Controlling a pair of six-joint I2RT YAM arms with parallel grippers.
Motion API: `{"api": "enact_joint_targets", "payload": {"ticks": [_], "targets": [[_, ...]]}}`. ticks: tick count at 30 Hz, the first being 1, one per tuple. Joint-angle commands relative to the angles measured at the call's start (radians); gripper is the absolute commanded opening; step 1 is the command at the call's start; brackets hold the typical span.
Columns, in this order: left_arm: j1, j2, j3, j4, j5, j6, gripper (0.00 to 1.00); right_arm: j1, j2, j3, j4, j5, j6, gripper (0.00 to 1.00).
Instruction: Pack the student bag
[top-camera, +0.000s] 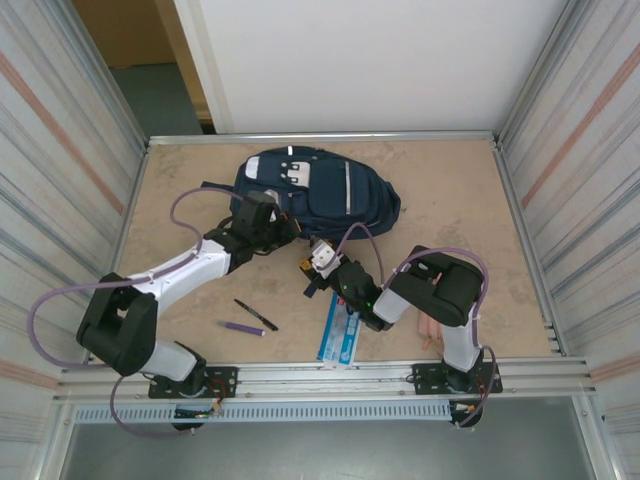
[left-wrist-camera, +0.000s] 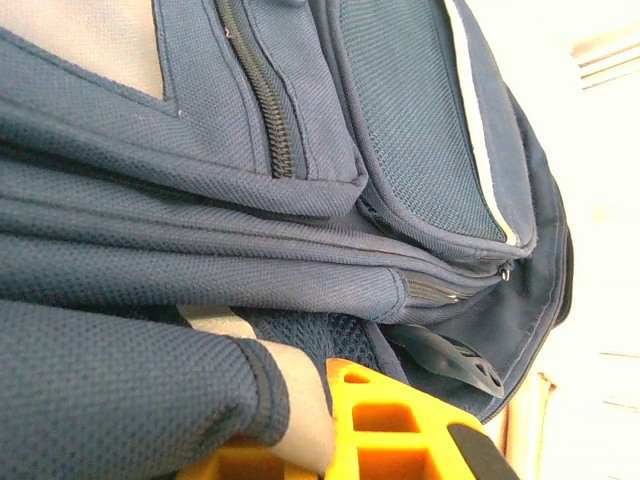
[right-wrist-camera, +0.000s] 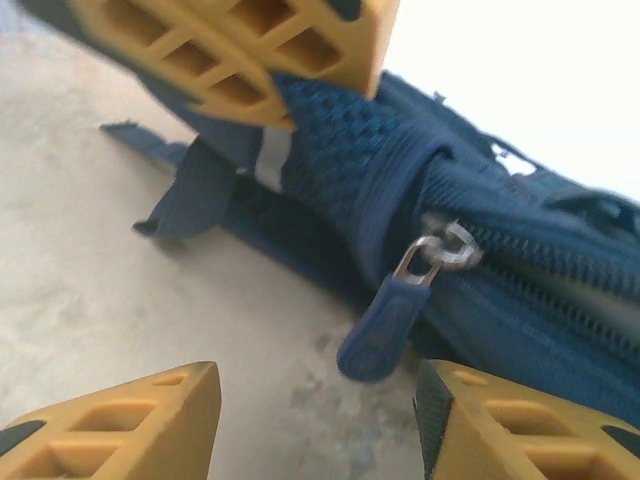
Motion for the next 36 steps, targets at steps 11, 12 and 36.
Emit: {"api": "enact_joint_targets", "payload": {"ticks": [11, 12, 36], "targets": [[-0.022, -0.079, -0.052, 0.096, 0.035, -0.054, 0.00, 0.011, 0.046, 0.063, 0.071, 0.112, 0.131, 0.23], [-0.023, -0.081, -0.052, 0.093, 0.033, -0.057, 0.00, 0.015, 0.040, 0.059, 0.071, 0.117, 0.134, 0.21], [0.100, -0.027, -0.072, 0.115, 0.006, 0.024, 0.00, 0.013, -0.145, -0.109, -0.054, 0.194, 0.269, 0.00]]}}
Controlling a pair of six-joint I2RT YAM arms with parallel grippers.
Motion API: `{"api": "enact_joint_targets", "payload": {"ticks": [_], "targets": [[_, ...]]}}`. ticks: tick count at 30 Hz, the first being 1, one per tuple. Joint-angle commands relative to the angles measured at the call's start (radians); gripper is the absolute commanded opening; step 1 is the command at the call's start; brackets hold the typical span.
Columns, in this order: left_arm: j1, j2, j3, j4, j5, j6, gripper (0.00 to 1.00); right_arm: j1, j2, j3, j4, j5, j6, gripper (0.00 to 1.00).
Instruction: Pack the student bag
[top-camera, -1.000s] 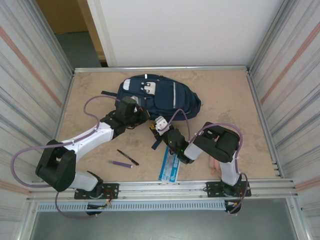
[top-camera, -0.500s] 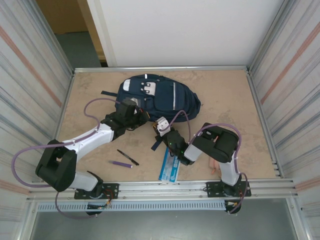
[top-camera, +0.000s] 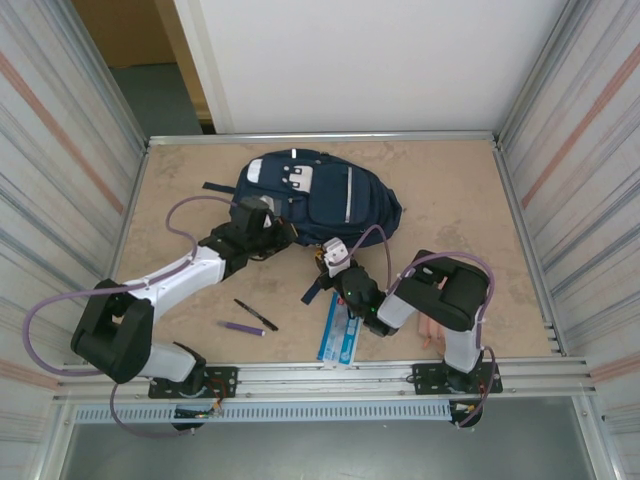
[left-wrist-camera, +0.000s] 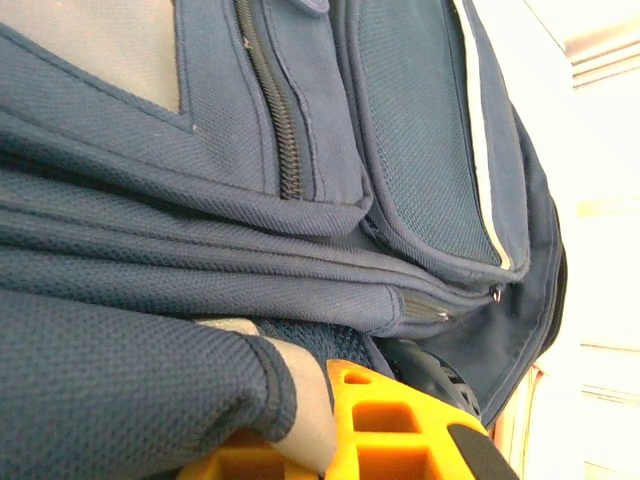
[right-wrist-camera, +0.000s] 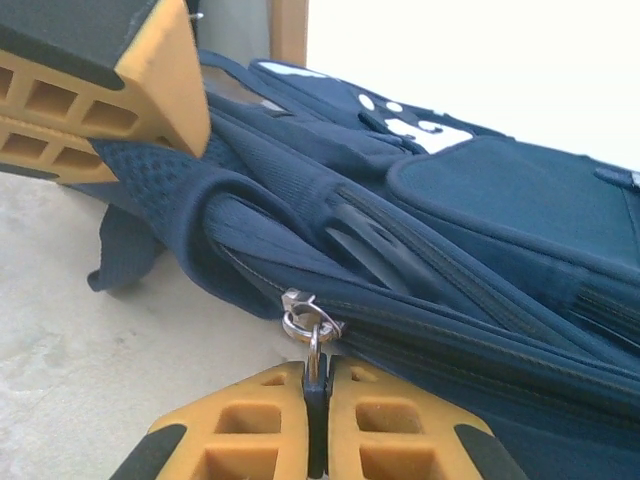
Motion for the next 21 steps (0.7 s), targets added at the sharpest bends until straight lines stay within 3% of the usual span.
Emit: {"api": "enact_joint_targets", "payload": {"ticks": [1, 7, 15, 19, 21], "targets": [[0.072, 0.011, 0.001, 0.079, -0.027, 0.056, 0.00, -0.026, -0.097, -0.028, -0.105, 0.048, 0.081, 0.00], [0.187, 0.104, 0.097, 0.032, 0.086, 0.147, 0.00, -0.107, -0.173, -0.048, -0.267, 0.001, 0.211, 0.00], [0.370, 0.301, 0.279, -0.038, 0.212, 0.210, 0.00, -0.132, -0.202, -0.040, -0.373, -0.073, 0.238, 0.00], [0.407, 0.477, 0.493, -0.121, 0.365, 0.290, 0.00, -0.131, -0.191, -0.027, -0.356, -0.087, 0.247, 0.00], [0.413, 0.605, 0.684, -0.267, 0.432, 0.374, 0.00, -0.123, -0.208, -0.009, -0.385, -0.111, 0.252, 0.00]]}}
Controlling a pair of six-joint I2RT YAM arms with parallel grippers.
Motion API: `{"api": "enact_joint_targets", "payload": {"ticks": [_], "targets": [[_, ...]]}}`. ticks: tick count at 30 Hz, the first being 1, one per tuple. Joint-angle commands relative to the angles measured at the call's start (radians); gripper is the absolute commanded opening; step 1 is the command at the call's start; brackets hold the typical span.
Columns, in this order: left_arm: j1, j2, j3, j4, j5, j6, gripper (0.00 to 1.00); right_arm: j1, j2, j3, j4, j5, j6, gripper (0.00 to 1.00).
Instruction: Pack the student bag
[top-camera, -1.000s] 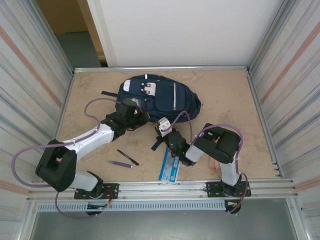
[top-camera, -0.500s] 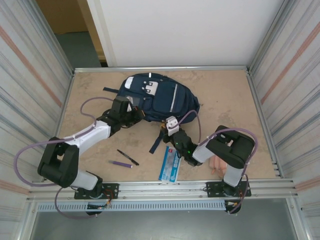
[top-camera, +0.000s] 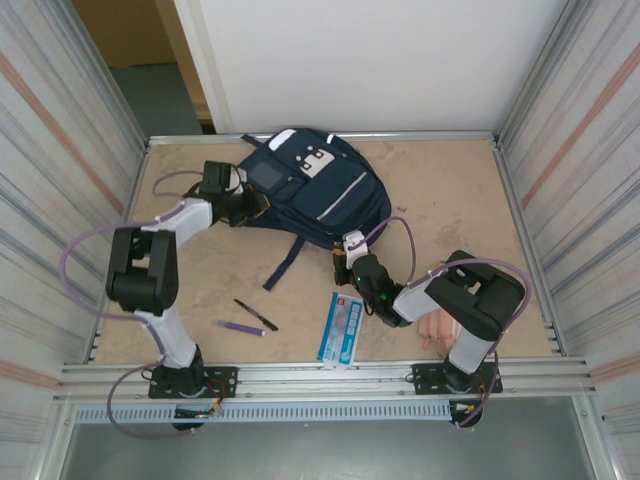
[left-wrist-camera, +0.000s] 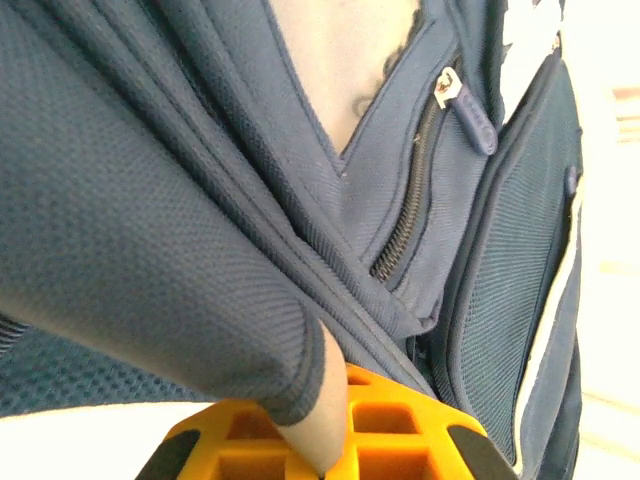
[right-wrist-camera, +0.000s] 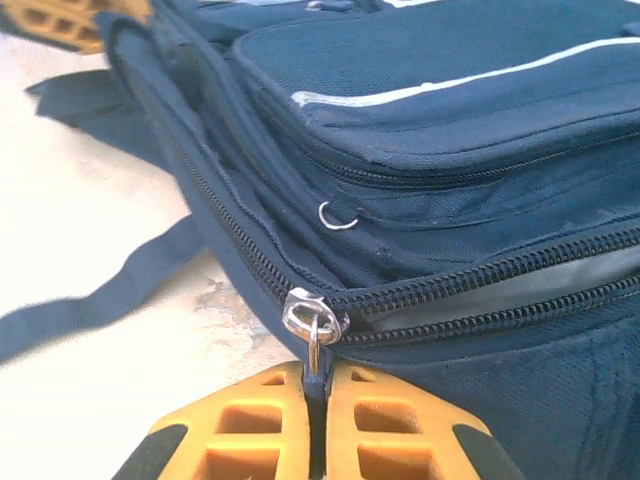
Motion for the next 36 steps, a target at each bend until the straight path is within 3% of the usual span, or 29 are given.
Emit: {"api": "enact_joint_targets", "payload": {"ticks": [1, 3, 5, 10, 13, 18, 24, 29, 30, 32, 33, 34, 36], "targets": [[0.036, 0.148, 0.277, -0.129, 0.061, 0.151, 0.02, 0.006, -0.042, 0.026, -0.050, 0.000, 0.034, 0.00], [0.042, 0.215, 0.361, -0.152, 0.064, 0.155, 0.12, 0.022, -0.021, 0.057, -0.047, -0.017, 0.029, 0.00], [0.044, 0.202, 0.339, -0.107, 0.054, 0.120, 0.24, 0.036, -0.001, 0.090, -0.044, -0.023, 0.042, 0.00], [0.049, 0.041, 0.223, -0.152, 0.011, 0.095, 0.39, 0.059, 0.053, 0.173, -0.011, -0.043, 0.054, 0.00], [0.035, -0.108, 0.046, -0.152, -0.046, 0.049, 0.49, 0.065, 0.078, 0.217, -0.003, -0.070, 0.051, 0.00], [-0.051, -0.266, -0.208, -0.014, -0.074, -0.084, 0.51, 0.077, 0.145, 0.257, 0.032, -0.106, 0.019, 0.00], [-0.140, -0.233, -0.219, 0.031, -0.052, -0.116, 0.53, 0.106, 0.153, 0.298, -0.009, -0.186, -0.008, 0.00], [-0.152, -0.154, -0.231, 0.092, 0.005, -0.163, 0.48, 0.119, 0.127, 0.341, -0.094, -0.214, 0.005, 0.00], [-0.150, -0.145, -0.230, 0.093, 0.005, -0.158, 0.44, 0.120, 0.125, 0.351, -0.114, -0.230, 0.005, 0.00], [-0.131, -0.131, -0.218, 0.098, 0.021, -0.140, 0.14, 0.127, 0.121, 0.367, -0.161, -0.238, 0.005, 0.00], [-0.122, -0.133, -0.216, 0.095, 0.021, -0.134, 0.07, 0.129, 0.115, 0.367, -0.185, -0.229, 0.009, 0.00], [-0.110, -0.140, -0.213, 0.095, 0.014, -0.122, 0.01, 0.129, 0.104, 0.364, -0.218, -0.215, 0.019, 0.00], [-0.085, -0.152, -0.196, 0.074, -0.007, -0.092, 0.00, 0.124, 0.080, 0.338, -0.265, -0.194, 0.036, 0.00]]}}
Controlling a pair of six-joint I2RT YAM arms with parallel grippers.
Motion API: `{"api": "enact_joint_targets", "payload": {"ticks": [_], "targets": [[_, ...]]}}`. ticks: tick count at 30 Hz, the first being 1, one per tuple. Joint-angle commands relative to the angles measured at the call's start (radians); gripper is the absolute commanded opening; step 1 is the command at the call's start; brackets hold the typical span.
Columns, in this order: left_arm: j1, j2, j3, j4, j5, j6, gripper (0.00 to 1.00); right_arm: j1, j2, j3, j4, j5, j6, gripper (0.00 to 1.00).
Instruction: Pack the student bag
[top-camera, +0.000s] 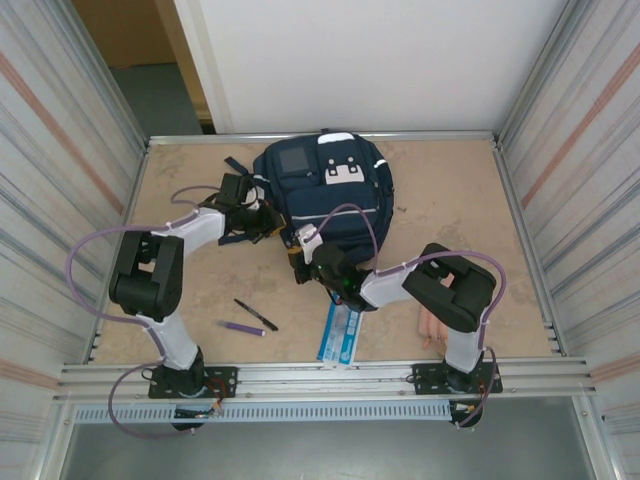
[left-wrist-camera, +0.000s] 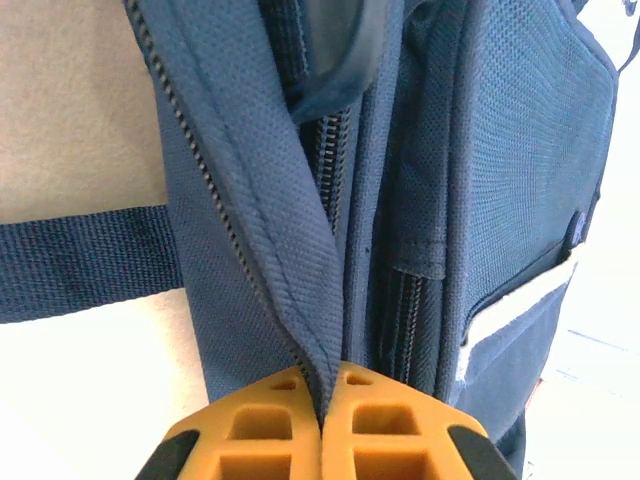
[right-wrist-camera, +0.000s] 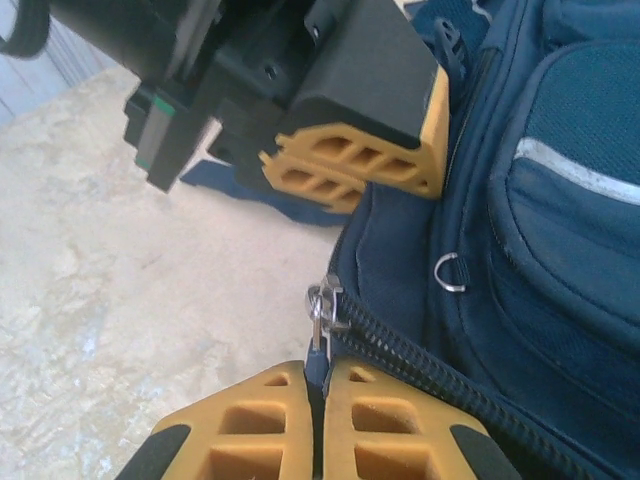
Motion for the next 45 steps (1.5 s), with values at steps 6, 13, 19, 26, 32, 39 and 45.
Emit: {"api": "enact_joint_targets", "payload": {"ticks": [6, 13, 19, 26, 32, 39, 45], "targets": [[0.132, 0.023, 0.105, 0.000, -0.016, 0.101, 0.00, -0.047, -0.209, -0.120, -0.229, 0.024, 0.136, 0.00], [0.178, 0.200, 0.262, 0.101, 0.066, 0.050, 0.00, -0.134, -0.316, -0.217, -0.351, -0.001, 0.214, 0.00], [0.202, 0.372, 0.533, -0.002, -0.006, 0.030, 0.08, -0.180, -0.317, -0.210, -0.350, -0.082, 0.212, 0.00], [0.210, 0.240, 0.425, -0.020, 0.018, 0.036, 0.41, -0.176, -0.220, -0.070, -0.308, -0.144, 0.213, 0.00], [0.159, -0.059, 0.074, -0.026, -0.045, 0.047, 0.46, -0.179, -0.116, 0.042, -0.233, -0.233, 0.228, 0.00], [-0.039, -0.157, -0.021, -0.040, -0.193, 0.064, 0.50, -0.177, -0.047, 0.095, -0.192, -0.342, 0.249, 0.00], [-0.081, -0.067, -0.012, -0.005, -0.258, 0.025, 0.50, -0.172, -0.027, 0.079, -0.173, -0.347, 0.278, 0.00]]}}
